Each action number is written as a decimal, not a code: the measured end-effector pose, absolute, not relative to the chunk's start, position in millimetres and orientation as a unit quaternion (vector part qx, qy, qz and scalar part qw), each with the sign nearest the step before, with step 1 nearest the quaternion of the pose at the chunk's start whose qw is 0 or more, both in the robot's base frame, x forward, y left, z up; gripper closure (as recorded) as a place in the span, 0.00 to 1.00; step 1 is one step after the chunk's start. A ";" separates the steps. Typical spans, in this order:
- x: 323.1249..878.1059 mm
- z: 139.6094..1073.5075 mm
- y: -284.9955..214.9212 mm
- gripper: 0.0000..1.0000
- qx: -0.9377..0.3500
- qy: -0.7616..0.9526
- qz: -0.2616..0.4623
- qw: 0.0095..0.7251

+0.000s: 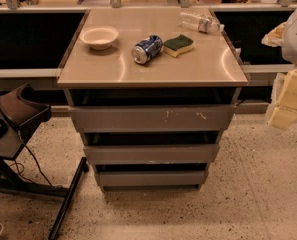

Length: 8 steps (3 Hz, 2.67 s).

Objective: Open top drawer

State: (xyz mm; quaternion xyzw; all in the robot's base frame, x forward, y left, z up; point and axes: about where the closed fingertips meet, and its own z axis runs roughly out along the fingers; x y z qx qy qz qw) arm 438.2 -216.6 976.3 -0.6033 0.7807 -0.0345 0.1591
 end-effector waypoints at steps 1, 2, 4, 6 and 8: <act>438.2 976.2 -216.6 0.00 -0.603 0.781 -0.035 0.159; 439.8 947.1 -202.3 0.00 -0.606 0.777 -0.026 0.169; 427.0 798.2 -98.4 0.00 -0.633 0.753 0.041 0.173; 428.3 675.2 -34.4 0.00 -0.671 0.728 0.015 0.140; 462.2 677.6 -63.0 0.00 -0.646 0.744 -0.013 0.169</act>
Offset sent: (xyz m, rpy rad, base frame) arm 0.0165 0.1327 -0.2807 0.2267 -0.0416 0.1273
